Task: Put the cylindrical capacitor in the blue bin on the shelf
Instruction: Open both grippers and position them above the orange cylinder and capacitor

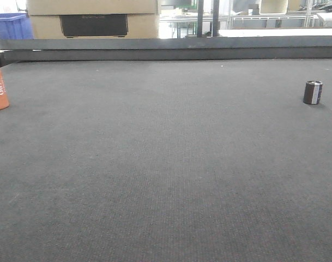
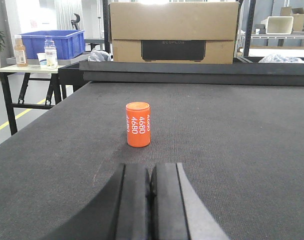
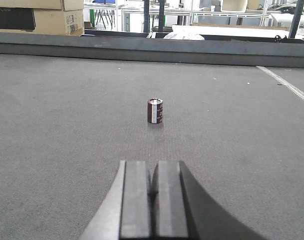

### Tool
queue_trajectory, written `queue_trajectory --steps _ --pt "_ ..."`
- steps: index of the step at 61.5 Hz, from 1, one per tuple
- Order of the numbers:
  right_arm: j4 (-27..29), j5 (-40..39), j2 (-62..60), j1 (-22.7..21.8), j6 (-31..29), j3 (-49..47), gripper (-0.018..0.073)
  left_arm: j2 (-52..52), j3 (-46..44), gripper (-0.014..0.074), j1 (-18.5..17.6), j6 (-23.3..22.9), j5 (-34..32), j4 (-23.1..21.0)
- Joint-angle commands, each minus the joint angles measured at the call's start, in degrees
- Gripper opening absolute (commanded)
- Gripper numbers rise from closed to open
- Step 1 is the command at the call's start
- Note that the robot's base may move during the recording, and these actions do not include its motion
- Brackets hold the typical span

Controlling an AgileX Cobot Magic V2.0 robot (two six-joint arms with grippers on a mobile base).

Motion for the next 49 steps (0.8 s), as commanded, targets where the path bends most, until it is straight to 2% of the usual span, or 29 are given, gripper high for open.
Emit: queue_trajectory --steps 1,31,49 --pt "-0.5 -1.2 -0.2 -0.2 0.1 0.0 -0.0162 -0.3 -0.1 -0.0111 -0.4 0.1 -1.0 -0.3" --pt "-0.5 -1.2 -0.2 -0.2 0.1 0.0 -0.0162 -0.3 -0.1 -0.0111 -0.3 0.1 -1.3 -0.3" --pt "-0.5 -3.1 -0.2 -0.2 0.1 0.0 -0.0162 -0.3 -0.1 -0.0111 -0.3 0.1 -6.8 -1.6"
